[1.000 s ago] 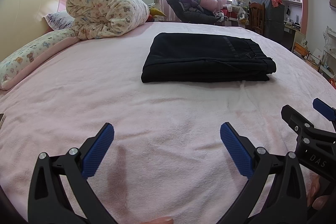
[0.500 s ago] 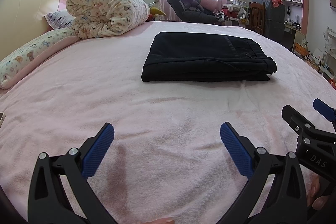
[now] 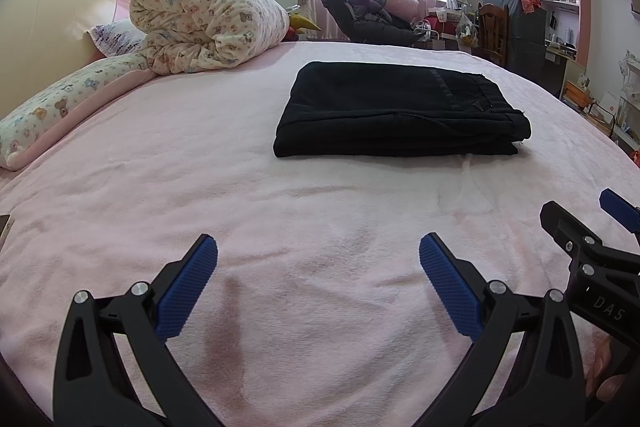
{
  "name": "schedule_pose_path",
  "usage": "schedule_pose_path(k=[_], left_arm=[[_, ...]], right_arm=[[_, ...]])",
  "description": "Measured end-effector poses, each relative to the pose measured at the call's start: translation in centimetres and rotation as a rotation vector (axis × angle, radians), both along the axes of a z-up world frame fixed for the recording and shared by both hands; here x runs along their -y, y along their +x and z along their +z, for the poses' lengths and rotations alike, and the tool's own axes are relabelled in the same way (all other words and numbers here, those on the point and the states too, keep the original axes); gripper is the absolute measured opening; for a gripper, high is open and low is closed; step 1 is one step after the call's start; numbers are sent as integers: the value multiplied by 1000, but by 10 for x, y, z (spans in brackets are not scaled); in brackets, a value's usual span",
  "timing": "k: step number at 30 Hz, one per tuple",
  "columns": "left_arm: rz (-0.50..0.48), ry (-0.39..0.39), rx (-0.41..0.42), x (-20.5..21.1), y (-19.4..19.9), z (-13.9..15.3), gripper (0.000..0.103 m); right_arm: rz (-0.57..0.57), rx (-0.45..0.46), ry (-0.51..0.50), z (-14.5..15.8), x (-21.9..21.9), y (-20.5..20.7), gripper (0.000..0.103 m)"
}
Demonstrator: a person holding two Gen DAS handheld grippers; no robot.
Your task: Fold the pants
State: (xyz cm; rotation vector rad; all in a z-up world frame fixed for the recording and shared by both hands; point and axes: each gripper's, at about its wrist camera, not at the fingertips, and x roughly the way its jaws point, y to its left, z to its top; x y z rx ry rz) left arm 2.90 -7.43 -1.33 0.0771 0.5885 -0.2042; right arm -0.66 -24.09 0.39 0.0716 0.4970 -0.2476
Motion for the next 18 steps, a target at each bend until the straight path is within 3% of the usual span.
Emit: schedule_pose_path(k=[18], left_arm=[[-2, -6, -5, -5, 1, 4, 101]], right_arm=[[3, -2, 4, -2, 3, 0, 102]])
